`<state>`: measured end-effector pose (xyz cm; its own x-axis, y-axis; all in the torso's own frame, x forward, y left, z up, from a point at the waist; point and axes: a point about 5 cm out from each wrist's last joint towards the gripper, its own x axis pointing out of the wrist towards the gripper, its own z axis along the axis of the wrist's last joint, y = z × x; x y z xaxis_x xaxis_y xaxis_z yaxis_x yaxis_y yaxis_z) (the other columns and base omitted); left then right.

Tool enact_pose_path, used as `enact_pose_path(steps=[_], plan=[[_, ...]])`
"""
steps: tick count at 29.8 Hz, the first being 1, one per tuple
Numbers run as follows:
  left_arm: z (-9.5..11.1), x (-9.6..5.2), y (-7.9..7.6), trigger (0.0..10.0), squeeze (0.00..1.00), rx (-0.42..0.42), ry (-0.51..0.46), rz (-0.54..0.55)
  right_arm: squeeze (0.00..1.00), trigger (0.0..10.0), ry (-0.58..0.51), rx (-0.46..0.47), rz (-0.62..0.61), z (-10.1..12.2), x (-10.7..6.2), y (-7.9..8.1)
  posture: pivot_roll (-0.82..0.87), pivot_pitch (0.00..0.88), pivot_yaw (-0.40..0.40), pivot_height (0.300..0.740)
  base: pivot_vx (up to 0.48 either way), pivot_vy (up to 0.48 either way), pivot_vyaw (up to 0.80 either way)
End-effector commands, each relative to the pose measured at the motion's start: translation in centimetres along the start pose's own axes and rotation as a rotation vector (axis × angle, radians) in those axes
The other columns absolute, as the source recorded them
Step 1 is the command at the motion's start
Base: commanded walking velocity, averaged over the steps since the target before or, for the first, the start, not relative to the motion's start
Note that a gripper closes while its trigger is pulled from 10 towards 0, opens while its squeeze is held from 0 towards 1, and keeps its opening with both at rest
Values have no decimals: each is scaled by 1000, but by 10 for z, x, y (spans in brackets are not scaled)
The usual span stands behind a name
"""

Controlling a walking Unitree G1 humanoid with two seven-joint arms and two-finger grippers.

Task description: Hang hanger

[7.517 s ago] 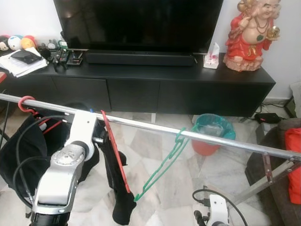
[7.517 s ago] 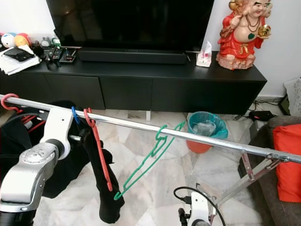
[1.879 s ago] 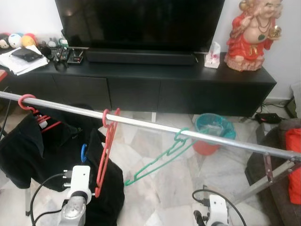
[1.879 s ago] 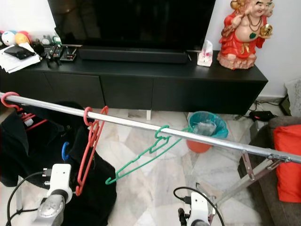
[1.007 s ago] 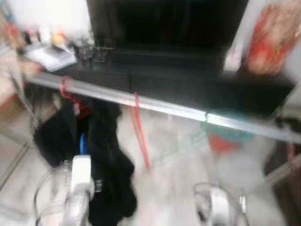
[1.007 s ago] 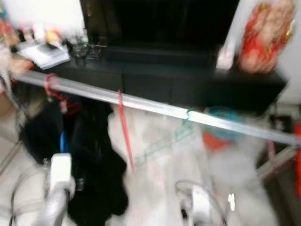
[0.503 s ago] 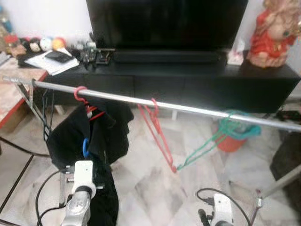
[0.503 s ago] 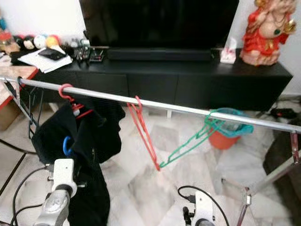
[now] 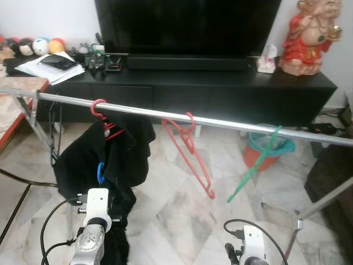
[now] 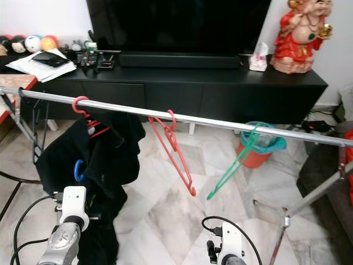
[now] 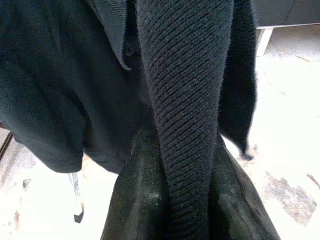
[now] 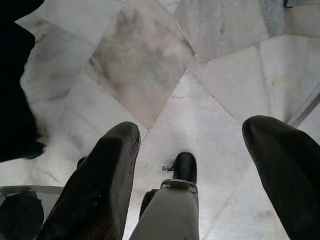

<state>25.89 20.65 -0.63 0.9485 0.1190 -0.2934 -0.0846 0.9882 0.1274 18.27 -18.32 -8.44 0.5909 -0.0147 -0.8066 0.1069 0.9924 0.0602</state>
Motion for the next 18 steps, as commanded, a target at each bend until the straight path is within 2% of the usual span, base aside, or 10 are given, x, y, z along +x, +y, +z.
enact_pose_path(steps=[1,6,17,18], plan=[[9,3,-1,10000,0,2,-48,-8,0,10000,6,4,-11,-2,-1,-3,23,0,-18,740,0,0,0],[9,2,-2,10000,0,-1,-50,-10,0,10000,3,6,-12,-2,-1,-3,19,0,-15,740,0,0,0],[8,2,-2,10000,0,-7,-49,-11,0,10000,4,20,-21,-3,-1,-3,17,0,-12,740,-280,0,0],[8,2,-2,10000,0,-8,-49,-10,0,10000,6,19,-21,-4,-1,-4,17,0,-12,740,-311,0,-638]])
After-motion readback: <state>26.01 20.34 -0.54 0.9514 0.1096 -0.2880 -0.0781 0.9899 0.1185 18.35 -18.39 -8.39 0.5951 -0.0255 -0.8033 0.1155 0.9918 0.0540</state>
